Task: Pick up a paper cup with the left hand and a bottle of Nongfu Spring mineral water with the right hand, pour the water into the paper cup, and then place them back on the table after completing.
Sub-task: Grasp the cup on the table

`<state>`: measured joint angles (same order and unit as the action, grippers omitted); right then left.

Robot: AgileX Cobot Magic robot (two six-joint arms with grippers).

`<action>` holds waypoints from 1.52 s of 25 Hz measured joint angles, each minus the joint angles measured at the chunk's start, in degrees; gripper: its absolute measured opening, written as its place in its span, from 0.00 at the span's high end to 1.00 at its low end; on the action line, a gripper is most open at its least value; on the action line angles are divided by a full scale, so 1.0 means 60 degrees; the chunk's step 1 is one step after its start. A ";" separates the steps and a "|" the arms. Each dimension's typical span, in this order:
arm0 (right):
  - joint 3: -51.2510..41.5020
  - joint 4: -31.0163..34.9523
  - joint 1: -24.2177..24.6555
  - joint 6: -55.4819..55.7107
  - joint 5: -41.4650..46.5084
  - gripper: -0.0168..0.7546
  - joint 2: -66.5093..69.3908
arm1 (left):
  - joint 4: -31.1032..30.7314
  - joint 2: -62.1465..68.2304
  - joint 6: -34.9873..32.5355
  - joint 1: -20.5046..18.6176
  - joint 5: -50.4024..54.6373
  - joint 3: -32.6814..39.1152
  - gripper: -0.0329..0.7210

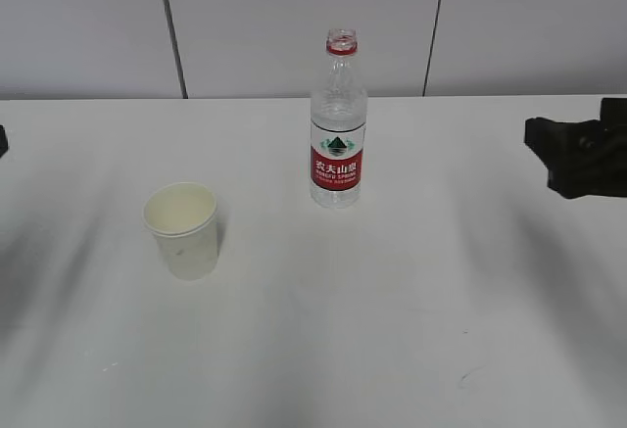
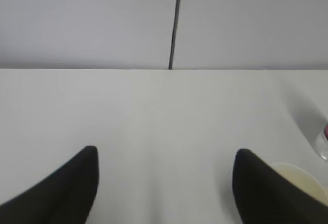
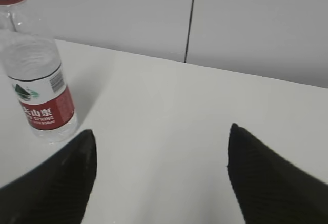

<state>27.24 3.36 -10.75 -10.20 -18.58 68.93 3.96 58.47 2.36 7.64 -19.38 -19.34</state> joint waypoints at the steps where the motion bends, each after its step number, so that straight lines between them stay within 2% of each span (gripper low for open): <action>1: 0.0000 -0.0024 -0.0029 0.0000 -0.0221 0.22 0.0211 | -0.0008 0.0138 0.0000 0.0154 -0.0098 0.0000 0.29; 7: 0.0000 -0.1099 -0.0071 0.0693 -0.1255 0.22 0.1481 | -0.0204 0.1143 0.0021 0.0592 -0.1114 0.0211 0.29; 13: 0.0000 -0.2381 -0.0086 0.1588 -0.2482 0.22 0.2833 | -0.0659 0.2827 0.0021 0.0702 -0.3955 0.1236 0.29; 17: 0.0018 -0.2886 -0.0086 0.1700 -0.3247 0.22 0.3739 | -0.1259 0.4178 0.0028 0.0702 -0.5023 0.1349 0.29; 23: 0.0018 -0.3026 -0.0086 0.1805 -0.4514 0.22 0.4849 | -0.2240 0.6265 0.0031 0.0702 -0.7261 0.1349 0.29; 30: 0.0031 -0.3049 -0.0086 0.1826 -0.5086 0.22 0.5384 | -0.3116 0.7982 0.0060 0.0702 -0.7625 0.1214 0.29; 38: 0.0077 -0.3049 -0.0086 0.1826 -0.5590 0.22 0.5863 | -0.4012 0.8814 0.0060 0.0702 -0.7696 0.0442 0.29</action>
<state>27.70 -14.94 -11.26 0.75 -52.12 104.10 -20.12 111.36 2.72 11.85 -65.55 -16.69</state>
